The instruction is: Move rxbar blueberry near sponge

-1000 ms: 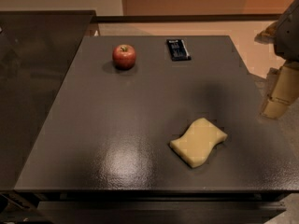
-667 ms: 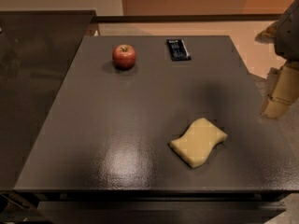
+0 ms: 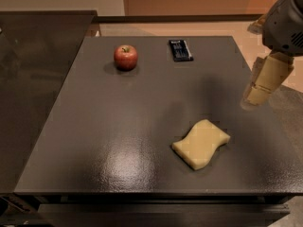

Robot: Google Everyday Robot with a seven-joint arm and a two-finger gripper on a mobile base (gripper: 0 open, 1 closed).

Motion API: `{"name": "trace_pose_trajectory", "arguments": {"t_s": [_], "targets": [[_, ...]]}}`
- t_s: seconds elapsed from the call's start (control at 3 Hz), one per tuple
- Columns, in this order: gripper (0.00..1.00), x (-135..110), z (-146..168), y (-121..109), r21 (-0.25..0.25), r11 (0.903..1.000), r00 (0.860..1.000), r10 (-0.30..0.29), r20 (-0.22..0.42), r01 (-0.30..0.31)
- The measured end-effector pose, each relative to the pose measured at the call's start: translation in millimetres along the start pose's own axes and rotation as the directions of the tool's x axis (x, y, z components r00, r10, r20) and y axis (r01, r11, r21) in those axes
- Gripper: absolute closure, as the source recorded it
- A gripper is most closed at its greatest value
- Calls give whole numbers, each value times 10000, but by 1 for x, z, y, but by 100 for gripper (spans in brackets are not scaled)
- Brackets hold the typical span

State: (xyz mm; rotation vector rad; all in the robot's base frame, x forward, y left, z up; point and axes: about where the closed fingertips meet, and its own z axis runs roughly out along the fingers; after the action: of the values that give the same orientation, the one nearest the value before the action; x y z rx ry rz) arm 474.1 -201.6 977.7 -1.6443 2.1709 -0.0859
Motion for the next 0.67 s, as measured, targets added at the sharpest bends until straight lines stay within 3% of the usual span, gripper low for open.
{"name": "trace_pose_trajectory", "arguments": {"t_s": [0.67], "targets": [[0,-29,27,-62,469,9970,9904,545,1266,-609]]}}
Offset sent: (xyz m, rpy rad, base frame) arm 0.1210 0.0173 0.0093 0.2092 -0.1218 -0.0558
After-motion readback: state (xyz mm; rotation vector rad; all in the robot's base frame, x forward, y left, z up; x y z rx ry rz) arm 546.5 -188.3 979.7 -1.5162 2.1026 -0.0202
